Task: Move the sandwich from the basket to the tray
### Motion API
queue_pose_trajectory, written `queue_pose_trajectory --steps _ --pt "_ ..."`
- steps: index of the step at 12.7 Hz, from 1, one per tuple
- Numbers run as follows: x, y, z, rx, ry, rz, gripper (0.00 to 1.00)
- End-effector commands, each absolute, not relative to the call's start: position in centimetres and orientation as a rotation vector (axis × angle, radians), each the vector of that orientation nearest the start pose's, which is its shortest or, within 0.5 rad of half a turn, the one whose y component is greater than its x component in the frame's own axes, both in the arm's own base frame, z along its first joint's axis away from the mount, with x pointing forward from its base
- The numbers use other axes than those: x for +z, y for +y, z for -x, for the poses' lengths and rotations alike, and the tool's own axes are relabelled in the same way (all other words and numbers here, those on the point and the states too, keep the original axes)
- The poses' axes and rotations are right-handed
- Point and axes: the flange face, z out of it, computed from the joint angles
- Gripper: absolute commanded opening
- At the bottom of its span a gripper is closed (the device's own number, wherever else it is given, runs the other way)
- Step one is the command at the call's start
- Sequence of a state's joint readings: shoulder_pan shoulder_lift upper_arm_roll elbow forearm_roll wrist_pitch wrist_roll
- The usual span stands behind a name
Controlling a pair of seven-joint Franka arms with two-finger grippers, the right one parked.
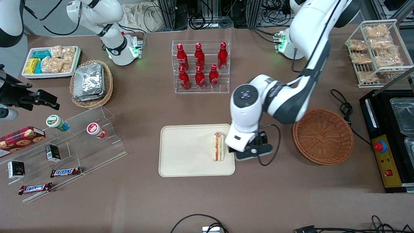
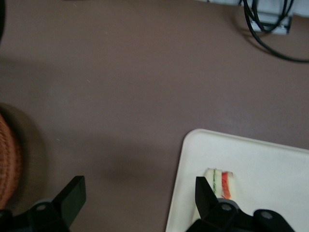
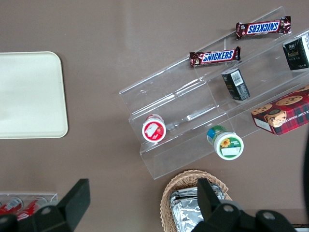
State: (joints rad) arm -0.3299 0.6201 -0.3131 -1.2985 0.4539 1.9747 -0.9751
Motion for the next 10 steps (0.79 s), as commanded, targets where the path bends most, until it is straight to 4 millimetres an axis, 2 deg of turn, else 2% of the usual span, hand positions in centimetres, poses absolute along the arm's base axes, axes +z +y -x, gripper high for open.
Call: queue_pose_trajectory --steps 1,2,4,5,8,10 --pt "43.9 -35.1 -62.7 -0.35 -0.382 2.948 1.0" --pt "44.8 -34.1 -62.8 -0.342 -0.387 2.933 1.0" --pt "46.8 -30.7 -63.7 -0.31 -0.388 2.94 1.0" --pt "48.1 -29.7 -63.7 -0.294 -0.372 2.967 1.0" --pt "50.9 -24.4 -64.0 -0.197 -0.307 2.983 1.0" --pt "52.4 -21.6 -63.8 -0.142 -0.278 2.994 1.0"
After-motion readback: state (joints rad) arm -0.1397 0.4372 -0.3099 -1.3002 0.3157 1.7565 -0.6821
